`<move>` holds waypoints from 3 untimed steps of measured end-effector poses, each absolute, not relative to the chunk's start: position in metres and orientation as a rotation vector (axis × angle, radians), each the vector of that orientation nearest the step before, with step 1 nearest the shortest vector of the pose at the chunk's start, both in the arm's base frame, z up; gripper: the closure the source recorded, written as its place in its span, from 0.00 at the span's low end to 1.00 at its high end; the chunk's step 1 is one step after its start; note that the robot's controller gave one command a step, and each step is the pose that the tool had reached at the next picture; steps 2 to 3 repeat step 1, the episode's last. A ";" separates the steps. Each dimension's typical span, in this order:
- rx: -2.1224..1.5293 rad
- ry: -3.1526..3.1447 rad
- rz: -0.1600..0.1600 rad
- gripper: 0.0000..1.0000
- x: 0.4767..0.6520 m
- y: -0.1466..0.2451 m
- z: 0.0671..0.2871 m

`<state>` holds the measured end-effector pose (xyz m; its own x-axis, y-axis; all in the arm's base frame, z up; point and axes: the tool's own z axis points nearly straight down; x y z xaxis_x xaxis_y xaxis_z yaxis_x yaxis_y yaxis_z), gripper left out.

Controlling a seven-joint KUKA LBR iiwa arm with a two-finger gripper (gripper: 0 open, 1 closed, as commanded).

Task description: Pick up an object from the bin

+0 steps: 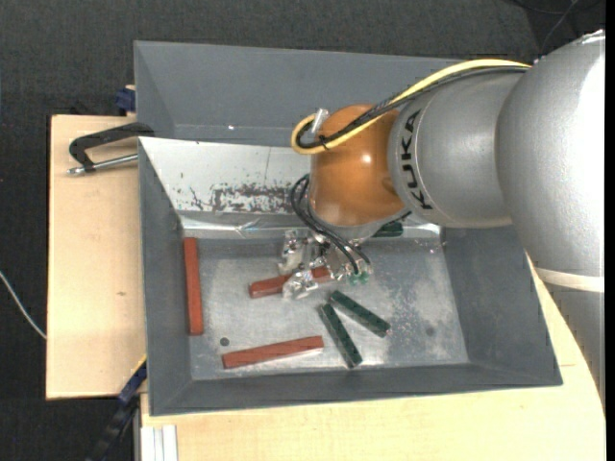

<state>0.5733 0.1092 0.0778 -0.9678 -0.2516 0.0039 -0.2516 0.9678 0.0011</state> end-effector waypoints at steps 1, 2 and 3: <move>0.399 -3.126 -0.002 1.00 0.567 0.101 0.229; 0.399 -3.126 -0.002 1.00 0.567 0.101 0.229; 0.399 -3.126 -0.002 1.00 0.567 0.101 0.229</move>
Offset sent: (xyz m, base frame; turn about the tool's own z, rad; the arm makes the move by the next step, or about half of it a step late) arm 0.0000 0.0000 0.0000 0.0000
